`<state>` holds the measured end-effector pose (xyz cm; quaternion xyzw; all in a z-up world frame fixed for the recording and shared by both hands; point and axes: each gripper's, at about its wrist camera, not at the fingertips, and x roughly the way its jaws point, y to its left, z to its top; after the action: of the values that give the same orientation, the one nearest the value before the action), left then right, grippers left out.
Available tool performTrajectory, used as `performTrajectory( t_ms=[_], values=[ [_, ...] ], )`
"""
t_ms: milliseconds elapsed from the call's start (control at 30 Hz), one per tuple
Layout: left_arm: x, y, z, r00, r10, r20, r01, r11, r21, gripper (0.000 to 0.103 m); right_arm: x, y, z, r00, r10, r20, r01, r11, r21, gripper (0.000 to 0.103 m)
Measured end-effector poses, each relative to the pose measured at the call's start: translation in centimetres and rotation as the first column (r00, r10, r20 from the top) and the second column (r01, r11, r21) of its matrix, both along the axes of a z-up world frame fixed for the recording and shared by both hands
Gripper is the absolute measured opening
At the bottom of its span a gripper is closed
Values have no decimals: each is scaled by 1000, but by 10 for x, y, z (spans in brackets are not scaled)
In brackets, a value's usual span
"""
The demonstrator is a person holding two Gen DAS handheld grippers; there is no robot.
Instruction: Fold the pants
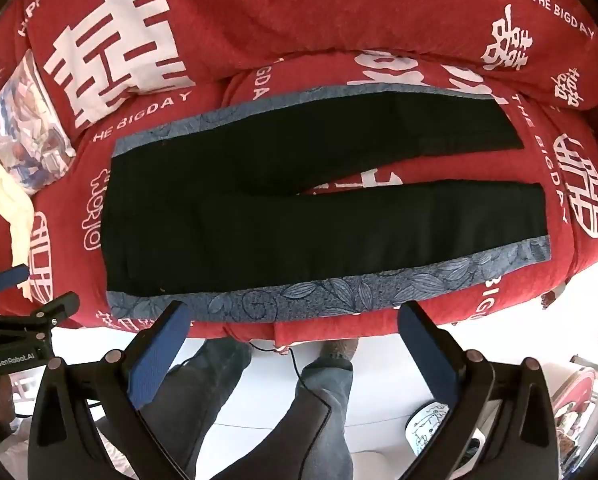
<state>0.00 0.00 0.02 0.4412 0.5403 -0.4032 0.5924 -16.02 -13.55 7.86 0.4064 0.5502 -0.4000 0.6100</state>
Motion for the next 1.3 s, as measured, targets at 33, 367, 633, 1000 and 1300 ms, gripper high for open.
performTrajectory(
  t_ms=[33,367,633,1000,1300],
  values=[
    [0,0,0,1000,1,0,-1,1000,0,103,0,0,0,1000,0,1,0,1000,0,103],
    [2,-2,4,1000,6,9,-6,1000,-11,103,0,-2,2,1000,7,1,-7,1000,-7,103],
    [0,-8,7,1000,-6,11,7,1000,-16,103,0,-3,5,1000,2,1,-2,1000,-13,103],
    [-1,-8,9,999,-8,36,9,999,-37,103,-2,-5,6,1000,-2,2,2,1000,-15,103],
    [-1,-10,9,1000,-10,-14,9,1000,-28,103,-3,-4,7,1000,-9,3,9,1000,-15,103]
  ],
)
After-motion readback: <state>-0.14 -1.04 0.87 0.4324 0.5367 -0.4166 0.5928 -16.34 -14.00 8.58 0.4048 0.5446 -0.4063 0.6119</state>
